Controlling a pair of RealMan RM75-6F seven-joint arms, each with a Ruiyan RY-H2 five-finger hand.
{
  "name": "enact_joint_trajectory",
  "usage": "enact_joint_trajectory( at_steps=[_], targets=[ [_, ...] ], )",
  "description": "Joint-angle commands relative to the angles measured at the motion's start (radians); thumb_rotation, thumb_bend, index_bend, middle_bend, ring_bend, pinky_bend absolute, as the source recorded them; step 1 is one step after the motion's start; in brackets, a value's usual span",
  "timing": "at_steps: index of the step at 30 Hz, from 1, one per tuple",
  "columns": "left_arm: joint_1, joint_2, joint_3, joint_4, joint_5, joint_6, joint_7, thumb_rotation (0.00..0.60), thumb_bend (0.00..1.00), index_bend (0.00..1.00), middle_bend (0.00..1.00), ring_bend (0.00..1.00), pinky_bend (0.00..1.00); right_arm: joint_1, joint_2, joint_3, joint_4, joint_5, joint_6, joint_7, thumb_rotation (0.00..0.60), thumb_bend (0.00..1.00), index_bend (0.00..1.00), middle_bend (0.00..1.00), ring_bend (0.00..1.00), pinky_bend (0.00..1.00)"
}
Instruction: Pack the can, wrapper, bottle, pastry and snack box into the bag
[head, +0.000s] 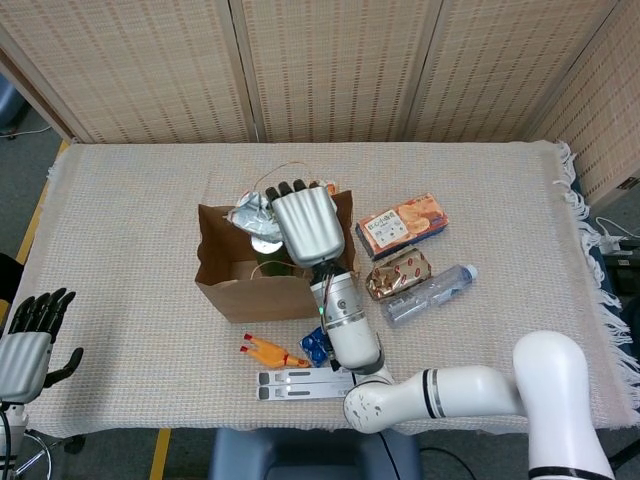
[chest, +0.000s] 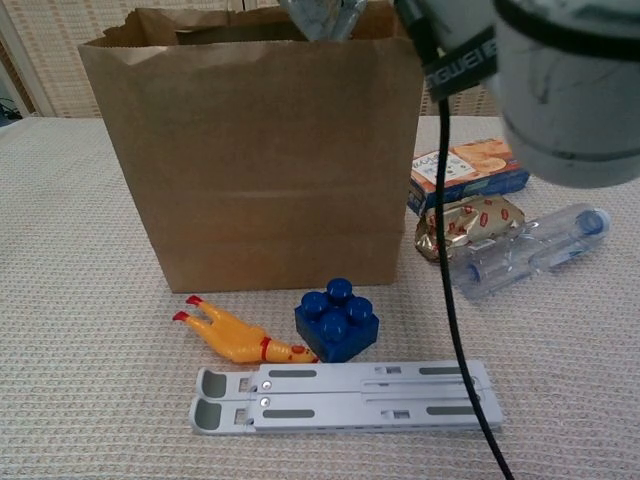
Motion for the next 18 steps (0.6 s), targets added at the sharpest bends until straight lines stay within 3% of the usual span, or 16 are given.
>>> enact_joint_trajectory(
  at_steps=[1,3,5,13,18],
  targets=[
    [0.0,0.001,0.0,0.001,0.001,-0.001,-0.004,0.6,0.36,0.0,0.0,0.0,0.0,0.022,-0.036,-0.007,0.026,0.051,-0.018,-0.024,0.6,0.19,0.24,0.38,0.31,0.53],
    [0.0,0.001,0.001,0.002,0.002,-0.001,-0.005,0.6,0.36,0.0,0.0,0.0,0.0,0.018,-0.031,-0.008,0.01,0.07,-0.019,-0.034,0.6,0.11,0.07,0.27,0.2,0.44],
    [0.0,0.001,0.001,0.002,0.002,0.0,-0.006,0.6,0.36,0.0,0.0,0.0,0.0,0.011,-0.02,-0.006,-0.01,0.081,-0.011,-0.041,0.6,0.07,0.0,0.18,0.12,0.35],
    [0.0,-0.001,0.0,-0.001,-0.001,0.002,0.004,0.6,0.36,0.0,0.0,0.0,0.0,-0.052,0.088,0.013,-0.178,0.069,0.051,-0.028,0.6,0.05,0.0,0.11,0.07,0.28],
    [0.002,-0.004,0.0,-0.003,-0.002,0.006,0.015,0.6,0.36,0.0,0.0,0.0,0.0,-0.149,0.234,-0.011,-0.346,0.009,0.092,0.005,0.6,0.05,0.0,0.11,0.07,0.27]
  ],
)
